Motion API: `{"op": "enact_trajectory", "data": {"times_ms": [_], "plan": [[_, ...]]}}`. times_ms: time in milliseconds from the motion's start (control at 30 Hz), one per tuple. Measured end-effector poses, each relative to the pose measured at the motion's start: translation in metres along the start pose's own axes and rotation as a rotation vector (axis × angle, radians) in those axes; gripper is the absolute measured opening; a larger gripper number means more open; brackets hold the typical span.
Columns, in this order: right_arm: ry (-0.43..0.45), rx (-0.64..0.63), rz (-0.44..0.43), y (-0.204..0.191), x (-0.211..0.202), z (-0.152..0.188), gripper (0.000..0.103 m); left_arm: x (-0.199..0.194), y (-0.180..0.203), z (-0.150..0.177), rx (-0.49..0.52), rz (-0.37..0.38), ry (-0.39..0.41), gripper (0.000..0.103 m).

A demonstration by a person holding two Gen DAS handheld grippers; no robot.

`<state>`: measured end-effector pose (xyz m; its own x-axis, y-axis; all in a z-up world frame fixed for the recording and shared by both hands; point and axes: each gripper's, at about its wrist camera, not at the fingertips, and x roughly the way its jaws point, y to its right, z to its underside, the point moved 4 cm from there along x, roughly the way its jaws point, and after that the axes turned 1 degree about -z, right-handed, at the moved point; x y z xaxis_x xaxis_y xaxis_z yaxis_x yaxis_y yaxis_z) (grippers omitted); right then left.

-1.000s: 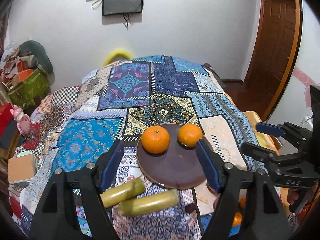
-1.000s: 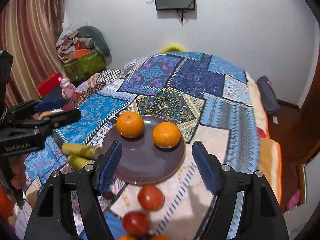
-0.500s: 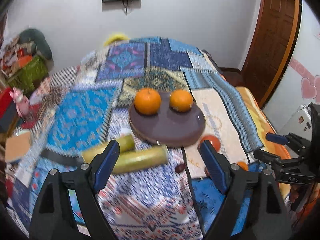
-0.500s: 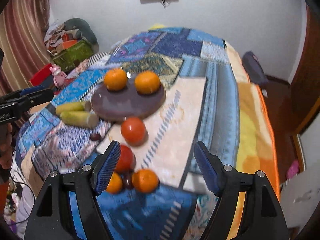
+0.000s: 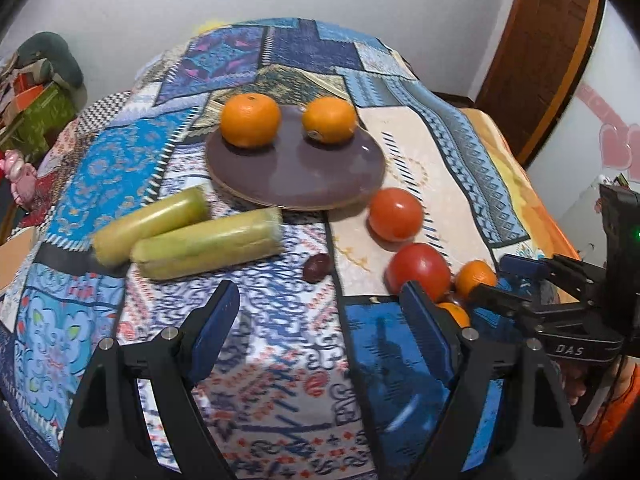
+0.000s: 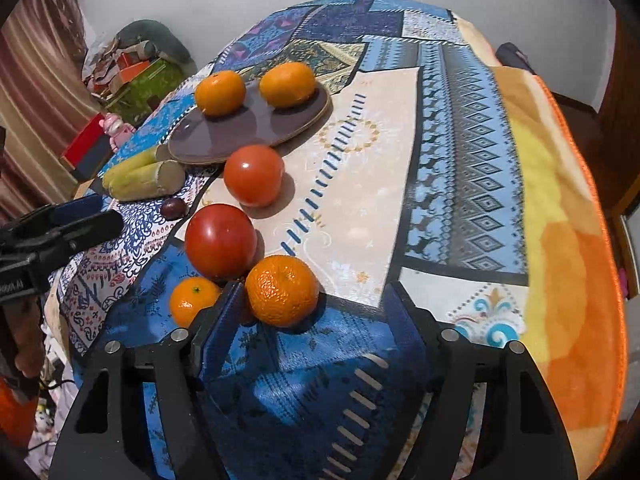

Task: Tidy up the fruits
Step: 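Grasp a small tangerine with the right tool while the left tool grasps a red tomato, then carry the tangerine and tomato to the plate and lower them beside the oranges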

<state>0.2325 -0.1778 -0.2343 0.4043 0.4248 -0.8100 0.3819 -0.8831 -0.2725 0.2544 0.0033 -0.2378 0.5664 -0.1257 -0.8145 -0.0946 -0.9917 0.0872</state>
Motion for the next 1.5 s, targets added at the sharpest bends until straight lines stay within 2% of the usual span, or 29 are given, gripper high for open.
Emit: {"op": "enact_trajectory", "data": {"times_ms": [167,267,300,333,467,733,800,900,967,1000,1200,1400,1500], "plan": [[-0.004,0.010,-0.036,-0.001,0.004,0.002,0.059,0.010,0.022,-0.007,0.033,0.029,-0.012,0.083],[-0.002,0.010,-0.070,-0.002,0.005,0.001,0.046,0.017,0.034,-0.011,0.047,0.042,-0.016,0.083],[-0.003,0.010,-0.081,-0.003,0.006,0.000,0.037,0.019,0.036,-0.012,0.050,0.046,-0.020,0.083],[-0.005,0.009,-0.087,-0.004,0.006,0.000,0.036,0.022,0.039,-0.014,0.053,0.051,-0.025,0.083],[0.021,-0.014,-0.045,-0.001,-0.001,0.000,0.036,0.032,0.049,-0.017,0.053,0.067,-0.042,0.082],[0.066,0.040,-0.026,0.020,-0.019,-0.006,0.036,0.059,0.058,-0.015,0.035,0.096,-0.115,0.075],[0.074,0.047,-0.025,0.022,-0.021,-0.007,0.036,0.067,0.058,-0.012,0.026,0.097,-0.145,0.071],[0.075,0.047,-0.024,0.021,-0.021,-0.008,0.036,0.068,0.061,-0.011,0.033,0.096,-0.143,0.066],[0.074,0.046,-0.024,0.020,-0.021,-0.008,0.036,0.069,0.064,-0.010,0.036,0.127,-0.154,0.051],[0.073,0.045,-0.023,0.020,-0.021,-0.009,0.036,0.069,0.065,-0.009,0.041,0.125,-0.155,0.051],[0.079,0.031,-0.022,0.014,-0.024,-0.013,0.036,0.060,0.061,-0.009,0.020,0.121,-0.139,0.051],[0.097,0.009,-0.022,0.006,-0.027,-0.024,0.036,0.031,0.045,-0.015,0.010,0.120,-0.079,0.051],[0.111,-0.004,-0.027,-0.001,-0.026,-0.033,0.036,0.015,0.034,-0.021,0.008,0.097,-0.041,0.051]]}}
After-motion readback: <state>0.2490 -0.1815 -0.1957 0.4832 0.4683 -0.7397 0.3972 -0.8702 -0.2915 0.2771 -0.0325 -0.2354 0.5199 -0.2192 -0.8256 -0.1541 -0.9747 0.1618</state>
